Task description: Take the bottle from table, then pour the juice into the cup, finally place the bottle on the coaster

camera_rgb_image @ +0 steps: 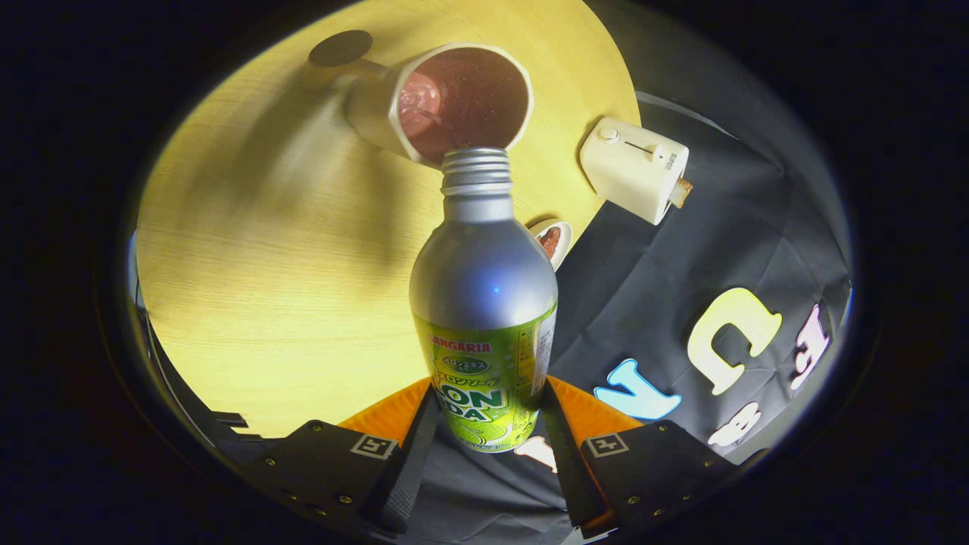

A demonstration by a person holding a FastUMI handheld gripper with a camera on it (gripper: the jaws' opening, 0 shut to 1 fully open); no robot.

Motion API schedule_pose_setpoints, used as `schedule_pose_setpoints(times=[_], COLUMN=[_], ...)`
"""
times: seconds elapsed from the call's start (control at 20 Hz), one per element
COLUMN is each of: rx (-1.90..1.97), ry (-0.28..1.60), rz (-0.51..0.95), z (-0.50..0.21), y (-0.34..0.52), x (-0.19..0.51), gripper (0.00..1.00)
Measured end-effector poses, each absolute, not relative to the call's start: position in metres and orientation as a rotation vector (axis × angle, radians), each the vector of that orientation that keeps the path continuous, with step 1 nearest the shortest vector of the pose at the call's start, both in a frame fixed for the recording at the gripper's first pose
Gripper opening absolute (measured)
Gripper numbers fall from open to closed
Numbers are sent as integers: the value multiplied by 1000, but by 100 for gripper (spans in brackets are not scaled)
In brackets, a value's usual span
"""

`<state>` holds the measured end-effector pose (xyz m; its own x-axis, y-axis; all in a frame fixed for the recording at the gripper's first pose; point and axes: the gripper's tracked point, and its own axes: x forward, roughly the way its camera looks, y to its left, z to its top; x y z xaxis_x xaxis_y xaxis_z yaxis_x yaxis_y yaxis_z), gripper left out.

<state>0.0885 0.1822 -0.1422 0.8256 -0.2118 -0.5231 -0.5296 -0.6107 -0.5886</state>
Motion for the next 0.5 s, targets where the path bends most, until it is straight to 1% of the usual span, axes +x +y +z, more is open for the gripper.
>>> schedule_pose_setpoints(times=[0.5], rx=[-2284], ry=[547], rz=[515], z=[-141], y=[186], x=[88], gripper=[75])
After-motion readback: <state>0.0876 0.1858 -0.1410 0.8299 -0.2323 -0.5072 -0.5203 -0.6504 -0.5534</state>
